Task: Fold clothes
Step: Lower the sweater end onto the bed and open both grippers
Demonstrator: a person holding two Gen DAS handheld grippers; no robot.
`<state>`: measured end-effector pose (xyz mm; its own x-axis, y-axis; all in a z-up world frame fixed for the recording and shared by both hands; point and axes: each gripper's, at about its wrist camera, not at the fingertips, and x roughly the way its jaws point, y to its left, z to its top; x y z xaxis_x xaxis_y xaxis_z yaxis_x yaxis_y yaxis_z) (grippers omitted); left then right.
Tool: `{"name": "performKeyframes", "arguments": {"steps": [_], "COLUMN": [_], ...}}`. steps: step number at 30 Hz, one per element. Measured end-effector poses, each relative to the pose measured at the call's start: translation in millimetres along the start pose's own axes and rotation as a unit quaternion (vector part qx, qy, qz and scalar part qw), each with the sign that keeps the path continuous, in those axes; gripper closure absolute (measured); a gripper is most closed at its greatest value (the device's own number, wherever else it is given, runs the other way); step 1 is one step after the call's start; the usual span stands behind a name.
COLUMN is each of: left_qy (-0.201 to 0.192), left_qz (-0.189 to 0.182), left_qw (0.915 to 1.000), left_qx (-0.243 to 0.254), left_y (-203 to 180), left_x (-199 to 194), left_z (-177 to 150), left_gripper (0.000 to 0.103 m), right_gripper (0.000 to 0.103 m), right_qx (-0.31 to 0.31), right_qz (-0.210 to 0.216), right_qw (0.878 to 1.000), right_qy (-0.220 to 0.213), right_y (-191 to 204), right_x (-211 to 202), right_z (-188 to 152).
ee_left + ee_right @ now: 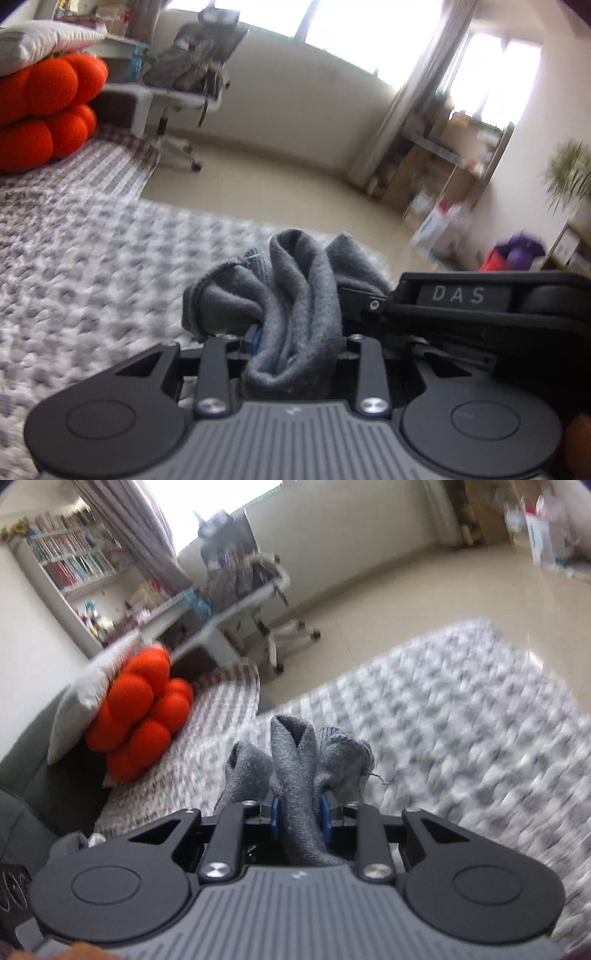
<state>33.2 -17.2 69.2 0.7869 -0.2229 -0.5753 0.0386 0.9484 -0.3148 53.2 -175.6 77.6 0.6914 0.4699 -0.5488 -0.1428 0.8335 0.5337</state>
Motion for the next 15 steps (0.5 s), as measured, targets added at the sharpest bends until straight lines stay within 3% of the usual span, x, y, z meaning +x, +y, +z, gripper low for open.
{"name": "performKeyframes", "arguments": {"steps": [4,7,10,15], "left_qy": [0.023,0.039,0.029,0.0], "left_qz": [0.012,-0.001,-0.01,-0.023], "left_qw": [0.9994,0.9992,0.9994,0.9962], "left_qx": [0.021,0.003,-0.013,-0.084], "left_y": [28.4,59.0,88.4,124.1], "left_x": [-6.2,-16.9,-35.2,-60.2], "left_z": [2.7,5.0,6.2,6.0], "left_gripper": [0.069,0.068,0.067,0.066], "right_gripper": [0.076,0.074,0.072,0.068], "right_qx": [-0.03,-0.038,-0.024,0.013], "right_qz": [0.02,0.04,0.064,0.108], "right_qw": [0.999,0.998,0.997,0.991], "right_qy": [0.006,0.018,0.038,0.077], "right_y": [23.6,35.7,41.0,46.2], "right_x": [15.5,26.2,39.5,53.2], "right_z": [-10.7,-17.3,-22.1,-27.0]}}
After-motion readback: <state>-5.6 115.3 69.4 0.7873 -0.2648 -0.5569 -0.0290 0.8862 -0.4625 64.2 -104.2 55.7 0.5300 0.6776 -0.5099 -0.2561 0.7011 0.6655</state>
